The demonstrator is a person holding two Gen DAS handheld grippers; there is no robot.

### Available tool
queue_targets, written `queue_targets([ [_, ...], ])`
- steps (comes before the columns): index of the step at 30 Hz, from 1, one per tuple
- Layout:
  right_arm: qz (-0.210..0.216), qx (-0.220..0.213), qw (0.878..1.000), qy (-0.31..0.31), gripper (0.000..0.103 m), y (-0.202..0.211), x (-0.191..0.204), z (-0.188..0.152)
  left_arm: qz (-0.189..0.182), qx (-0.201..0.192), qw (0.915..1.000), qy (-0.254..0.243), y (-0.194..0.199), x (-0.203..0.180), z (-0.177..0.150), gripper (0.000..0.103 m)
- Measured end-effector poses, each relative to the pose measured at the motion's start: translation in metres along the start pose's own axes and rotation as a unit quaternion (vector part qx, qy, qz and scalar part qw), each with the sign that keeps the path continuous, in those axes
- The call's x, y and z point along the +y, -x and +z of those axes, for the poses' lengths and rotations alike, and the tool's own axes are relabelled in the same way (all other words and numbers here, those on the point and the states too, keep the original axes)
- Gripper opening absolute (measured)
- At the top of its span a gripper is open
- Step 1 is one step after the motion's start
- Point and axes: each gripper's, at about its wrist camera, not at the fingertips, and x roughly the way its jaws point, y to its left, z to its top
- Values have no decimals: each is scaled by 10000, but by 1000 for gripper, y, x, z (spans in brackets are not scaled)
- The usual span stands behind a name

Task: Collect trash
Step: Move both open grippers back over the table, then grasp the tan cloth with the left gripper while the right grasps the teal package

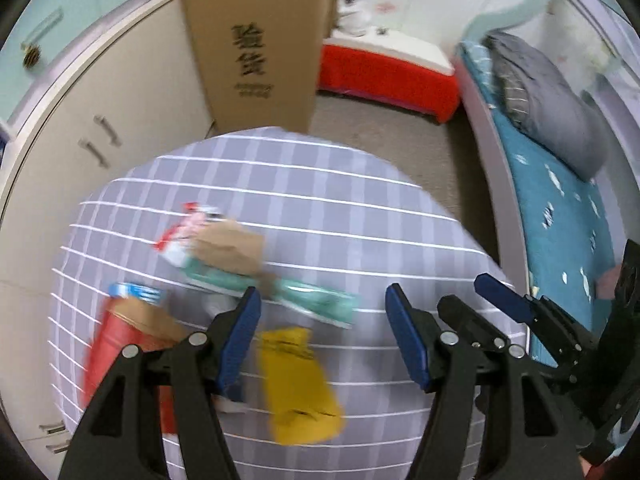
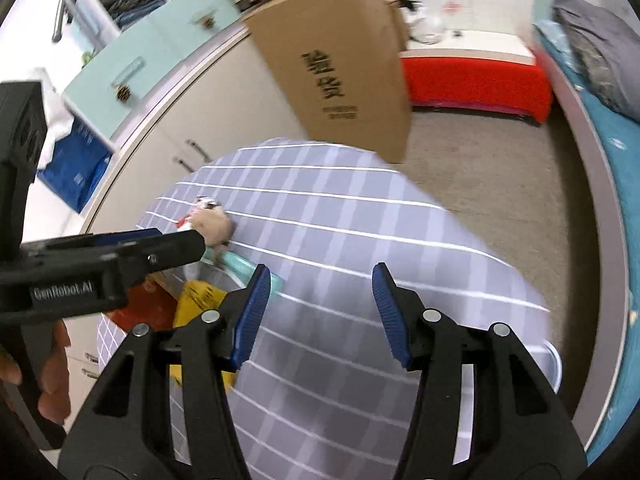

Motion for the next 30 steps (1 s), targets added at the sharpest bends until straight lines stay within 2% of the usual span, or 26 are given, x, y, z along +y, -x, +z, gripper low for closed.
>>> queue_targets([
  [2, -6, 76, 10000, 60, 53, -19, 14, 6, -88, 155, 9997, 143, -8, 23, 12, 64],
  [6, 9, 183, 9998, 18, 53, -42, 30, 11, -133, 430, 9987, 255, -27, 45, 24, 64],
  [11, 31, 348, 9994, 45, 53, -58, 36, 15, -22, 761, 9971, 27, -54, 48, 40, 63],
  [13, 77, 428, 9990, 105, 53, -63, 39, 16, 128, 928, 9955, -150, -67, 45, 46, 58],
  [15, 100, 504, 9985, 181, 53, -69, 43, 18, 268, 1140, 9927, -273, -79, 45, 48, 44],
  [16, 118, 525, 9983, 233, 53, -71, 45, 19, 333, 1188, 9919, -291, -84, 46, 50, 41],
  [19, 263, 622, 9972, 334, 53, -76, 51, 20, 227, 1195, 9922, -284, -86, 52, 54, 39],
  [20, 343, 651, 9966, 376, 53, -78, 53, 20, 194, 1160, 9925, -343, -86, 52, 54, 33],
  [21, 397, 680, 9961, 409, 53, -79, 55, 19, 140, 1116, 9929, -387, -85, 53, 54, 23],
  [22, 472, 731, 9951, 465, 53, -81, 58, 19, 64, 1062, 9935, -397, -82, 53, 53, 19],
  [23, 519, 772, 9943, 522, 53, -82, 61, 18, 16, 1028, 9940, -375, -81, 54, 53, 6],
  [25, 499, 845, 9932, 626, 53, -87, 66, 16, -147, 886, 9956, -251, -73, 58, 50, 3],
  [30, 396, 1050, 9890, 960, 51, -99, 80, 10, -410, 384, 9984, 18, -49, 71, 41, 2],
])
